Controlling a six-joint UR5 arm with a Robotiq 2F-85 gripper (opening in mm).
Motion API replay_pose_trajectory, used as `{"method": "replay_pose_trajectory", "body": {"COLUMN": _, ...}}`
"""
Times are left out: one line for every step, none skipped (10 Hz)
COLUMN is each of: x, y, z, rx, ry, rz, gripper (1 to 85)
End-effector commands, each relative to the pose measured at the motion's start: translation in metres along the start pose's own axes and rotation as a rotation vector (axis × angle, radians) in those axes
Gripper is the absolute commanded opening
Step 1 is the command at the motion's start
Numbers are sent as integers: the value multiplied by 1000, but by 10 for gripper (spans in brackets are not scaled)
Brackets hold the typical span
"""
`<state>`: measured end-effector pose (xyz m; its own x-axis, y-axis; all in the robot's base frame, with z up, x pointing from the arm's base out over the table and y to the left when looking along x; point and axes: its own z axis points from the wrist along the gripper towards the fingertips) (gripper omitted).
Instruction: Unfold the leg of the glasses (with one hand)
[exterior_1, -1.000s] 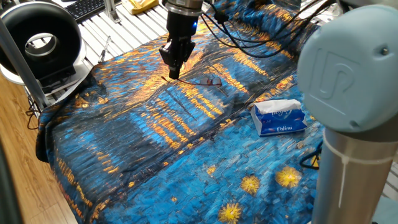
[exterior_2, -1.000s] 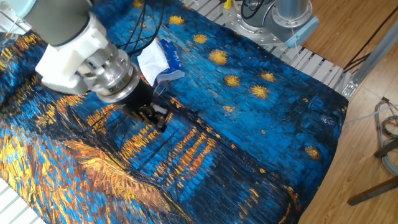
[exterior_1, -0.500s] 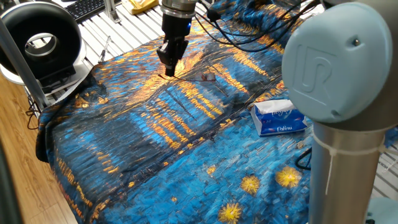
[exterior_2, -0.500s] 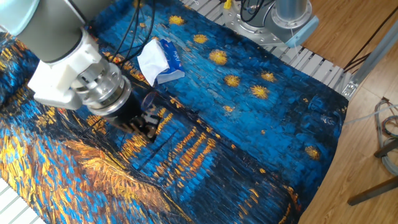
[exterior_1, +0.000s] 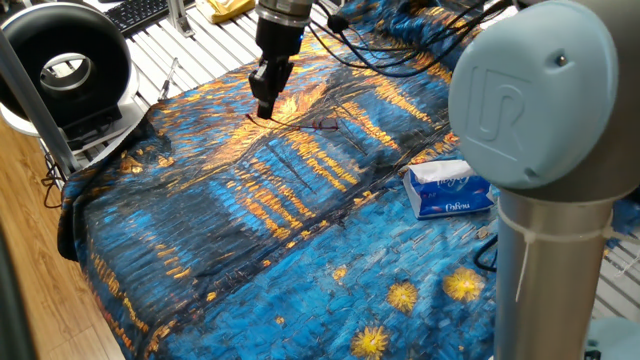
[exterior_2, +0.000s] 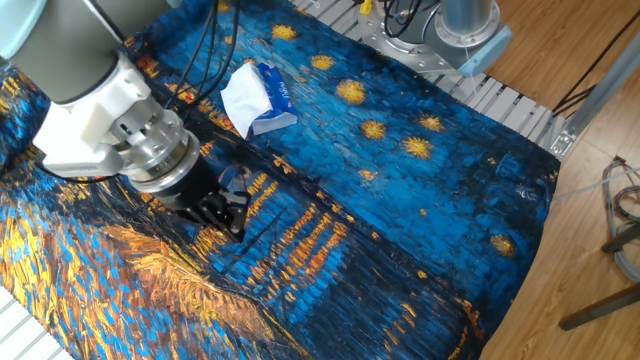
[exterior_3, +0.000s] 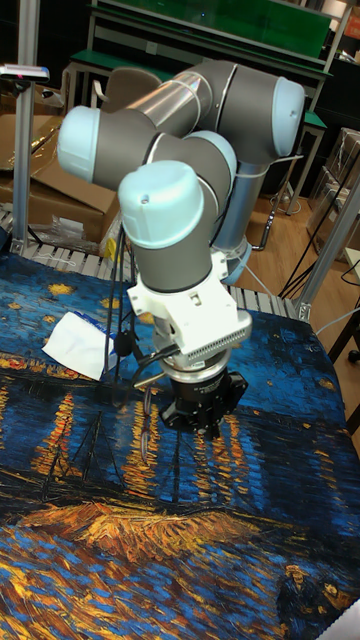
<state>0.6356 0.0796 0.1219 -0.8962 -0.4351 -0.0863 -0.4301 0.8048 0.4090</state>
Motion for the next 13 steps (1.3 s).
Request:
{"method": "replay_pose_trajectory", "body": {"x": -5, "y": 0, "z": -6, "rx": -37, "ry": -28, "rz": -68, "gripper": 10}}
{"method": "replay_pose_trajectory", "body": {"x": -3, "y": -4, "z": -8, "rx": -37, "ry": -28, "rz": -79, "gripper": 10}}
{"method": "replay_pose_trajectory", "body": {"x": -1, "y": -9, "z": -11, "rx": -37, "ry": -28, "rz": -88, "gripper": 10}}
{"method": "replay_pose_trajectory", "body": {"x": 0, "y": -13, "z": -15, "rx": -38, "ry": -34, "rz": -95, "gripper": 10}}
{"method": "replay_pose_trajectory", "body": {"x": -5, "y": -14, "z": -18, "rx": -50, "ry": -63, "rz": -87, "gripper": 10}}
{"method": "replay_pose_trajectory", "body": {"x": -11, "y": -10, "z": -21, "rx": -79, "ry": -95, "rz": -64, "gripper": 10}}
{"method": "replay_pose_trajectory", "body": {"x": -16, "y": -3, "z": -23, "rx": -110, "ry": -117, "rz": -45, "gripper": 10}}
{"method": "replay_pose_trajectory", "body": {"x": -20, "y": 3, "z": -24, "rx": -137, "ry": -136, "rz": -35, "gripper": 10}}
{"method": "replay_pose_trajectory", "body": {"x": -21, "y": 3, "z": -24, "rx": -135, "ry": -142, "rz": -38, "gripper": 10}}
{"method": "replay_pose_trajectory", "body": {"x": -21, "y": -1, "z": -24, "rx": -132, "ry": -143, "rz": -48, "gripper": 10}}
{"method": "replay_pose_trajectory", "body": {"x": -20, "y": -4, "z": -22, "rx": -132, "ry": -144, "rz": -57, "gripper": 10}}
{"method": "replay_pose_trajectory", "body": {"x": -20, "y": -6, "z": -22, "rx": -139, "ry": -152, "rz": -69, "gripper": 10}}
{"method": "replay_pose_trajectory", "body": {"x": -21, "y": -7, "z": -21, "rx": -147, "ry": -160, "rz": -72, "gripper": 10}}
